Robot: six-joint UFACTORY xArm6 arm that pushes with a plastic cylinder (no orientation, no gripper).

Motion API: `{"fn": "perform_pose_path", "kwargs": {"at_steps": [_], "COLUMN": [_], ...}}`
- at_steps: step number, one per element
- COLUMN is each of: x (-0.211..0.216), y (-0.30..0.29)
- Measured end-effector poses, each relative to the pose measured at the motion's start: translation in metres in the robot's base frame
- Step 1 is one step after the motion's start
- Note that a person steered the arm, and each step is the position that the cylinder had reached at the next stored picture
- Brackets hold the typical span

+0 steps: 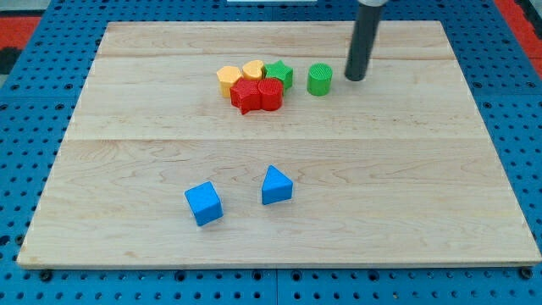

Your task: Slide the yellow heart along with yellow hexagon down

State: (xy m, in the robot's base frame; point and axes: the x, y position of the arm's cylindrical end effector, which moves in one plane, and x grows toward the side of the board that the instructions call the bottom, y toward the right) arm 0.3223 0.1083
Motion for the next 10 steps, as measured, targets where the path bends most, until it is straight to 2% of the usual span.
{"fn": "perform_pose_path", "kwargs": {"at_steps": [2, 3, 6, 7, 8, 9, 10], "x": [-0.010, -0.066, -0.008, -0.027, -0.053, -0.029, -0.012], "y": [-0.064, -0.081, -0.199, -0.194, -0.153, -0.121, -0.162]}}
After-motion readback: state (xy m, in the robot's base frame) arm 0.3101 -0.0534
